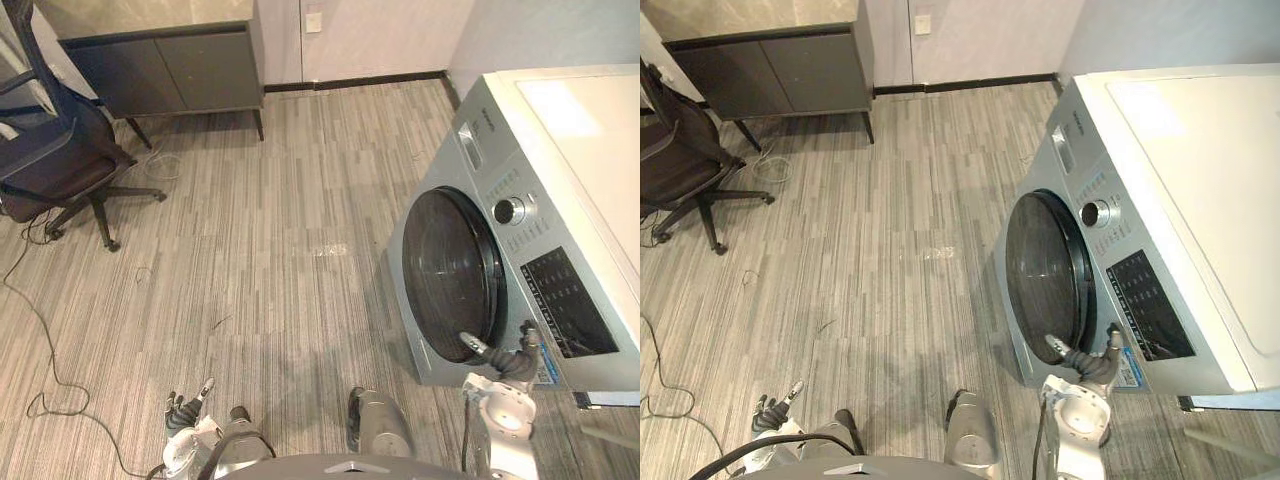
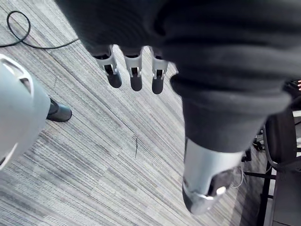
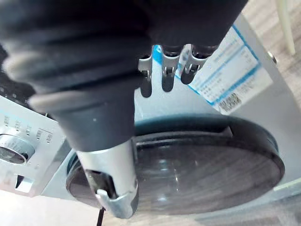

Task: Pick up the laundry basket with both hands and put the clothes into the washing machine.

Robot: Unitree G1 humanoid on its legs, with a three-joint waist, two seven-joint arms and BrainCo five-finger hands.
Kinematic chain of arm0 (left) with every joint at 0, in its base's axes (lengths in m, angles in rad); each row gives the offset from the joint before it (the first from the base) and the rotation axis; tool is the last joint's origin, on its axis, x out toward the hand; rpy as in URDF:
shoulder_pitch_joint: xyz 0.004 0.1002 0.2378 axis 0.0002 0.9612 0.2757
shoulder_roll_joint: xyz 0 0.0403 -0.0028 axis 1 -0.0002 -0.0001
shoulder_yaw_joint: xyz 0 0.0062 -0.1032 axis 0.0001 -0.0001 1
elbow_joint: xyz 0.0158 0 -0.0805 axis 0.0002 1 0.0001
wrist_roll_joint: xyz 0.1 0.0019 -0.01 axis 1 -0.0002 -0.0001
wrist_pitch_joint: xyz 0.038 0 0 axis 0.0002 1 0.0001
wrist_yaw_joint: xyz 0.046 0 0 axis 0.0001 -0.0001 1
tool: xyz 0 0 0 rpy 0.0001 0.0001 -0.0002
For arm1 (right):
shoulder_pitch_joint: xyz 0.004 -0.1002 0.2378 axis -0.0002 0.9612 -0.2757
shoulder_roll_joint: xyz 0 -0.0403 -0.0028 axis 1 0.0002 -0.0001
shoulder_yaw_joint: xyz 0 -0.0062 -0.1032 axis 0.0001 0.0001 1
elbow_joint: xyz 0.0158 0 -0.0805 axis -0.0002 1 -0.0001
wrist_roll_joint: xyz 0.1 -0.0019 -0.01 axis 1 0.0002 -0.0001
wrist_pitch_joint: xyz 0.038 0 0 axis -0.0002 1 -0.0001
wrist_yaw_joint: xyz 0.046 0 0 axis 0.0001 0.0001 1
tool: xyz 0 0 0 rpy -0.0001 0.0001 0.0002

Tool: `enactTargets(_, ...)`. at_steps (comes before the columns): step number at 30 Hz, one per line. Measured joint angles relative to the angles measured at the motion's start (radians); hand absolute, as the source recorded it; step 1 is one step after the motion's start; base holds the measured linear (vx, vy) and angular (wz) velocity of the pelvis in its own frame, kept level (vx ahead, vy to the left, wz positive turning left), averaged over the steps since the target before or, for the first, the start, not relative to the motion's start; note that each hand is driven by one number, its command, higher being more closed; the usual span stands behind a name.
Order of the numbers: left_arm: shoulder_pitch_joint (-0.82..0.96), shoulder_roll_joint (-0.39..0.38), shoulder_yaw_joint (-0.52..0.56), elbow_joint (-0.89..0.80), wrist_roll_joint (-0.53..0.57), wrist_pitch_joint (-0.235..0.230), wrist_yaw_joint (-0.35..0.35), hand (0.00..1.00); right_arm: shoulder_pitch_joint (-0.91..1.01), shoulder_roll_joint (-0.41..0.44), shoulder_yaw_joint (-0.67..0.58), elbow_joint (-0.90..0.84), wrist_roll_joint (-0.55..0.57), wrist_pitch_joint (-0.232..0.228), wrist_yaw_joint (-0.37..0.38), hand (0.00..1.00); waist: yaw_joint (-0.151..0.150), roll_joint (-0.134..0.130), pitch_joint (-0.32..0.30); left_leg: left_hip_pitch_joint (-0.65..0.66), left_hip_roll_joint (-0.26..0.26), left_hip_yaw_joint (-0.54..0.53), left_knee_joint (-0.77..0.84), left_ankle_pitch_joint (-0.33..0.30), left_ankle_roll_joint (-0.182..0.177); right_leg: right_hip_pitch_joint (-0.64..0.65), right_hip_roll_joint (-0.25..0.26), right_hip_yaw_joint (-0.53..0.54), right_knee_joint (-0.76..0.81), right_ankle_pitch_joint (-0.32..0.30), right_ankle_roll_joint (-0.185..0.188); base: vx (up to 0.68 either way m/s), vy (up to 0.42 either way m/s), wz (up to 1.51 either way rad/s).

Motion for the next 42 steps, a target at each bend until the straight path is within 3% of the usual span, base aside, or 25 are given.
enactTargets(5, 0.000, 0.005, -0.015, 0.006, 0.037, 0.001, -0.024, 0.00, -0.055, -0.028, -0.104, 0.001, -0.023, 0.030, -0.006, 0.00, -0.003, 0.026, 0.004, -0.025, -0.026, -0.010, -0.047, 0.017, -0.020, 0.005, -0.005, -0.013, -0.083, 0.068, 0.021, -0.02, 0.087, 0.10)
enactTargets(10, 0.000, 0.024, -0.014, 0.019, 0.036, 0.001, -0.025, 0.00, -0.161, -0.147, -0.128, 0.071, -0.009, 0.038, -0.008, 0.00, -0.003, 0.060, 0.017, -0.040, -0.060, -0.025, -0.074, 0.022, -0.018, 0.014, -0.023, -0.010, -0.164, 0.125, 0.042, -0.06, 0.127, 0.06)
enactTargets(13, 0.000, 0.042, -0.010, 0.025, 0.033, -0.001, -0.031, 0.00, -0.272, -0.267, -0.103, 0.252, 0.215, -0.006, 0.047, 0.00, 0.007, 0.080, 0.023, -0.050, -0.082, -0.026, -0.105, 0.043, -0.015, 0.007, -0.033, 0.000, -0.203, 0.156, 0.042, -0.12, 0.095, 0.04)
enactTargets(14, 0.000, 0.050, -0.008, 0.025, 0.033, -0.002, -0.040, 0.00, -0.316, -0.328, -0.076, 0.334, 0.322, -0.028, 0.101, 0.00, 0.011, 0.090, 0.024, -0.056, -0.092, -0.027, -0.122, 0.055, -0.015, -0.002, -0.038, 0.003, -0.212, 0.164, 0.047, -0.12, 0.060, 0.08)
enactTargets(15, 0.001, 0.055, 0.001, 0.027, 0.015, -0.007, -0.065, 0.00, -0.364, -0.383, -0.046, 0.438, 0.530, -0.055, 0.216, 0.00, 0.014, 0.101, 0.028, -0.062, -0.100, -0.029, -0.138, 0.068, -0.009, -0.005, -0.041, 0.005, -0.225, 0.175, 0.051, -0.14, 0.069, 0.09)
enactTargets(16, 0.002, 0.056, 0.011, 0.028, 0.006, -0.008, -0.086, 0.00, -0.382, -0.394, -0.049, 0.480, 0.623, -0.081, 0.243, 0.00, 0.015, 0.104, 0.029, -0.064, -0.103, -0.032, -0.144, 0.073, -0.007, -0.007, -0.042, 0.006, -0.230, 0.179, 0.050, -0.10, 0.047, 0.09)
enactTargets(17, 0.008, 0.060, 0.026, 0.041, -0.012, -0.010, -0.119, 0.00, -0.387, -0.425, -0.046, 0.538, 0.773, -0.102, 0.343, 0.00, 0.009, 0.104, 0.030, -0.067, -0.107, -0.035, -0.147, 0.076, -0.008, -0.006, -0.043, 0.007, -0.241, 0.190, 0.051, -0.07, 0.035, 0.04)
enactTargets(20, 0.009, 0.067, 0.024, 0.073, -0.066, -0.011, -0.178, 0.00, -0.387, -0.506, 0.024, 0.611, 0.972, -0.060, 0.526, 0.00, 0.002, 0.111, 0.031, -0.084, -0.111, -0.038, -0.150, 0.078, -0.008, -0.009, -0.043, 0.008, -0.273, 0.219, 0.052, -0.07, 0.044, -0.01)
enactTargets(23, 0.009, 0.066, 0.010, 0.086, -0.109, -0.016, -0.215, 0.00, -0.386, -0.504, 0.067, 0.625, 1.082, -0.052, 0.612, 0.00, -0.008, 0.122, 0.030, -0.092, -0.115, -0.056, -0.176, 0.081, -0.020, -0.008, -0.038, 0.007, -0.312, 0.250, 0.050, -0.06, 0.035, -0.01)
enactTargets(30, 0.001, 0.064, -0.022, 0.109, -0.121, -0.033, -0.244, 0.00, -0.329, -0.424, 0.179, 0.535, 1.127, -0.045, 0.701, 0.00, -0.006, 0.198, 0.000, -0.097, -0.121, -0.084, -0.178, 0.093, -0.033, 0.012, -0.036, -0.001, -0.354, 0.279, 0.057, 0.02, 0.026, 0.04)
enactTargets(35, -0.011, 0.066, -0.022, 0.110, -0.120, -0.033, -0.259, 0.00, -0.252, -0.357, 0.305, 0.493, 1.075, 0.023, 0.779, 0.00, 0.005, 0.196, -0.001, -0.061, -0.124, -0.111, -0.189, 0.100, -0.023, 0.065, -0.036, -0.026, -0.363, 0.271, 0.067, 0.06, 0.013, 0.14)
enactTargets(42, -0.011, 0.077, -0.010, 0.155, -0.099, -0.031, -0.256, 0.00, -0.157, -0.280, 0.288, 0.495, 1.053, 0.035, 0.775, 0.00, 0.000, 0.164, -0.016, -0.033, -0.132, -0.108, -0.216, 0.104, -0.023, 0.096, -0.034, -0.027, -0.395, 0.280, 0.067, 0.05, 0.026, 0.00)
